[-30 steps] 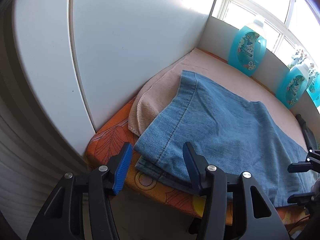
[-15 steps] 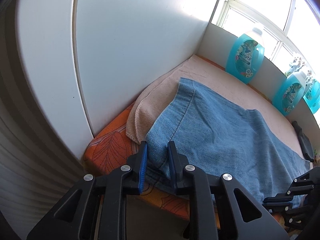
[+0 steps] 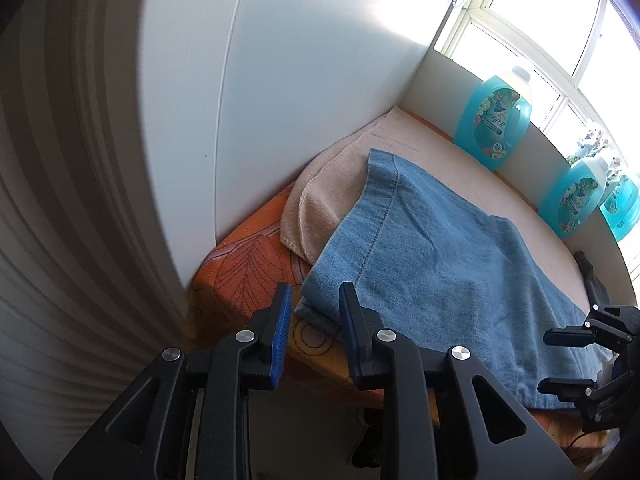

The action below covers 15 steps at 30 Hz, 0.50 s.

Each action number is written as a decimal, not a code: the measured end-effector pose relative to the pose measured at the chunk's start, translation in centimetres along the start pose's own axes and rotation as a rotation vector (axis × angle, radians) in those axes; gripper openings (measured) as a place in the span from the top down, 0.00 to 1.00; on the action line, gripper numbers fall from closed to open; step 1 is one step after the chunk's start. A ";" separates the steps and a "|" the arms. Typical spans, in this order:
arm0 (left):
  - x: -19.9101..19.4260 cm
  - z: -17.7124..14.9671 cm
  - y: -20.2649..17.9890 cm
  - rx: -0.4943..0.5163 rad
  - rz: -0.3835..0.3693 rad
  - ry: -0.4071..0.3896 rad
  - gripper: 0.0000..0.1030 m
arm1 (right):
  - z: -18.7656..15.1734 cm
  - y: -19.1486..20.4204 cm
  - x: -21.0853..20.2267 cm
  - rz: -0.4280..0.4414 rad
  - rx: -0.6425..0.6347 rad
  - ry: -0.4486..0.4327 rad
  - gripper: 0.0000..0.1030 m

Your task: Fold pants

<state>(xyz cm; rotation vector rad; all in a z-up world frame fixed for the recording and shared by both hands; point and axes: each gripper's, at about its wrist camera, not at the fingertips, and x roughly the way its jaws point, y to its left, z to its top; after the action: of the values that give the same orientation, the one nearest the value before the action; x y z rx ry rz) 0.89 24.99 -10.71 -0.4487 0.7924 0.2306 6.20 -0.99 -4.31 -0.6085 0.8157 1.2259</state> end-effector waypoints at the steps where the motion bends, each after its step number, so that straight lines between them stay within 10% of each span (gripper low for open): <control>1: -0.3 0.0 0.5 -0.013 -0.003 -0.004 0.78 | 0.9 0.5 0.7 0.008 -0.012 -0.003 0.54; 8: -1.3 -0.4 1.7 -0.052 -0.050 0.004 0.77 | 4.6 4.0 5.5 0.026 -0.111 0.025 0.54; 11: -0.9 -0.5 1.4 -0.055 -0.079 0.017 0.54 | 4.6 4.1 6.7 0.025 -0.101 0.049 0.54; 15: 0.2 -0.2 0.3 -0.015 -0.065 0.021 0.53 | 4.2 3.1 6.1 0.062 -0.034 0.046 0.54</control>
<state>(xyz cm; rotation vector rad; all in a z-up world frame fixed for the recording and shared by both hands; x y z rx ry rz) 0.78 25.15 -11.09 -0.4915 0.7957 0.1715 4.81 6.50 -6.75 -0.6455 0.8591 1.2883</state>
